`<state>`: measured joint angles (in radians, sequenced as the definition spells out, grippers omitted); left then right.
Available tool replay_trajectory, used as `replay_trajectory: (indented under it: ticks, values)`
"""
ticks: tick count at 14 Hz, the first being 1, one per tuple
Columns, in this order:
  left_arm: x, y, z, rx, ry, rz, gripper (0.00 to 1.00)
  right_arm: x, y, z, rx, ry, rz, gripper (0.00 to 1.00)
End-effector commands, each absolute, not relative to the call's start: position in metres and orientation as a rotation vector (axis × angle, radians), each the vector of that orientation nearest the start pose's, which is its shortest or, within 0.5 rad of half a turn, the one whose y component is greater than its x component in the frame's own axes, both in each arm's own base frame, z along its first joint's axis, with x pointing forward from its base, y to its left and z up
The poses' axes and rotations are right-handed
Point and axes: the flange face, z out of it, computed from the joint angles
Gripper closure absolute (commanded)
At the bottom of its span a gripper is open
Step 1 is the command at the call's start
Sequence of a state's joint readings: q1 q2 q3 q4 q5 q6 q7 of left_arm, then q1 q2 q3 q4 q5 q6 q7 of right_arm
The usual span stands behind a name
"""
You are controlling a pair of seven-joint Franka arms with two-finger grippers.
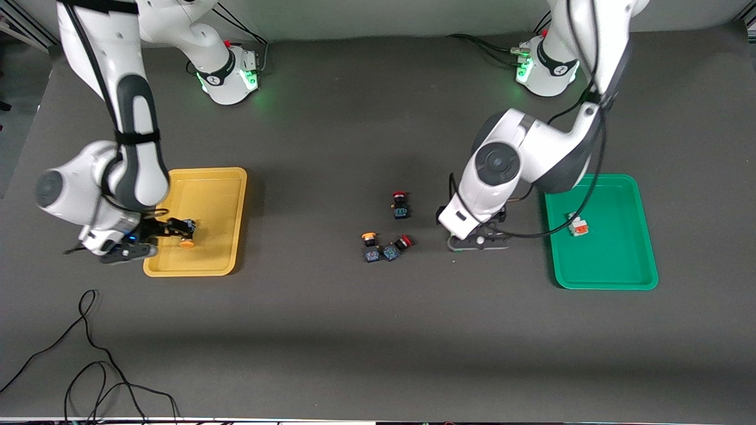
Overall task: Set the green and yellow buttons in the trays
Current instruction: 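Release the yellow switch in the yellow tray while the left gripper grasps the green switch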
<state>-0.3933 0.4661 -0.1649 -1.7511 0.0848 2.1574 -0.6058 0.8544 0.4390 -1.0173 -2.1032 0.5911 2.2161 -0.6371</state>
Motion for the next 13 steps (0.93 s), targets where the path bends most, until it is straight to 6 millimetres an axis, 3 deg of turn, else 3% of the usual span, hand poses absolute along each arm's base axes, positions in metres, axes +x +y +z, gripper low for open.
replay_trajectory:
  ticks: [1, 4, 7, 10, 13]
  values:
    - [0.555, -0.335, 0.255, -3.113, -0.036, 0.046, 0.0, 0.568, -0.016, 0.356, -3.021, -0.106, 0.085, 0.0]
    - [0.544, -0.331, 0.213, -3.13, -0.035, 0.042, 0.0, 0.582, 0.049, 0.396, -3.02, 0.015, 0.085, 0.0]
    - [0.538, -0.329, 0.193, -3.116, -0.063, 0.086, 0.04, 0.598, 0.141, 0.415, -3.065, 0.151, 0.026, 0.0]
    - [0.538, -0.328, 0.191, -3.113, -0.082, 0.092, 0.43, 0.608, 0.228, 0.404, -3.094, 0.196, -0.002, 0.0]
    - [0.54, -0.327, 0.192, -3.114, -0.089, 0.093, 0.64, 0.614, 0.308, 0.377, -3.14, 0.186, -0.044, 0.0]
